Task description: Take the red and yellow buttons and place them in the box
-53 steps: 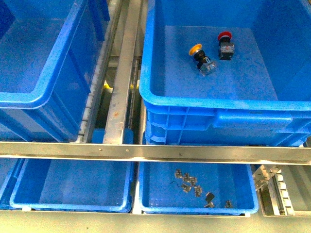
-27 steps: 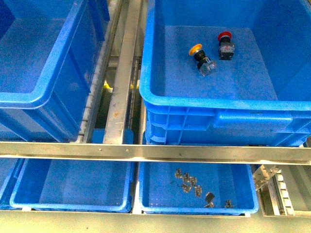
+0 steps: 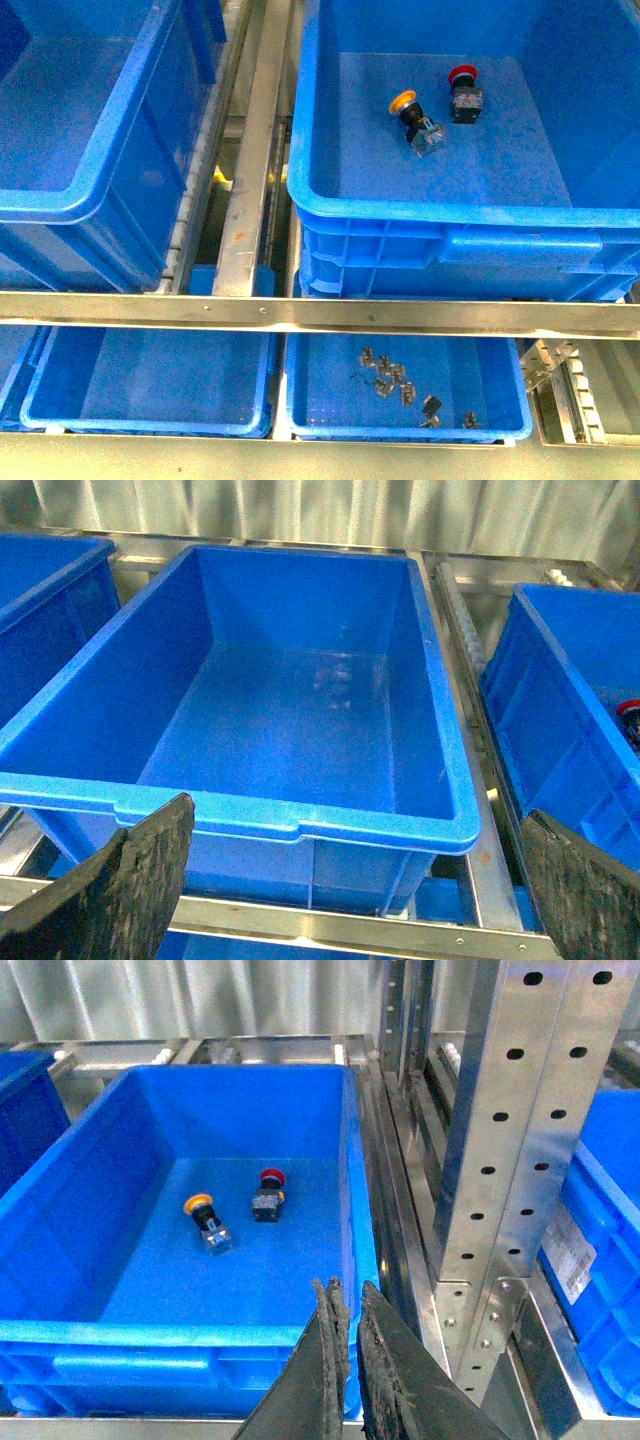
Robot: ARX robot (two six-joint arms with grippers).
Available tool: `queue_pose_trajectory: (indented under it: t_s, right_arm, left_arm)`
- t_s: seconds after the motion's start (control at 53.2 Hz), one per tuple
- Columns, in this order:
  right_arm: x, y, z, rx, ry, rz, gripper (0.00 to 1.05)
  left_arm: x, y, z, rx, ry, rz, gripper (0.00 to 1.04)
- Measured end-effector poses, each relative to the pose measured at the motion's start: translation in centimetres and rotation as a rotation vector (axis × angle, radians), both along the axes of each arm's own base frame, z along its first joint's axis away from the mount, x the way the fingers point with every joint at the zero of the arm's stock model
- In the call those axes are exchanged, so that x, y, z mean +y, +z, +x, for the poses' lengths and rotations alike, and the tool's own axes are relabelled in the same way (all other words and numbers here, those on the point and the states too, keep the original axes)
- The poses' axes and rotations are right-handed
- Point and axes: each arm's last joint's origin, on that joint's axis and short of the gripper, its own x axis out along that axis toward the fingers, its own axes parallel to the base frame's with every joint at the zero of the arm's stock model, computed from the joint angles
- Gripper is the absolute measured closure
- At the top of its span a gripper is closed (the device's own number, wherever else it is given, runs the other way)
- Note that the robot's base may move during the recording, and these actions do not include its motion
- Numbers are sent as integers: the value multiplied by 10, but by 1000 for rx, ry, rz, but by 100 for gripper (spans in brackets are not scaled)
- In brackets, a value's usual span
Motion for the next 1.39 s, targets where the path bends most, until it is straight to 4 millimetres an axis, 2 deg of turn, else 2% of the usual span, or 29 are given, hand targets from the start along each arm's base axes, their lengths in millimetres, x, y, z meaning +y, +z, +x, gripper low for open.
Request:
queue_pose_trajectory:
  t_s: [0.15, 0.696, 1.391]
  right_arm:
    - [0, 0, 0, 0, 0, -1, 100]
    - [0, 0, 0, 0, 0, 0, 5]
    - [0, 0, 0, 0, 0, -1, 6]
  left_arm:
    - [0, 0, 0, 0, 0, 0, 8]
    - [0, 0, 0, 0, 0, 0, 8]
    - [0, 0, 0, 0, 0, 0, 8]
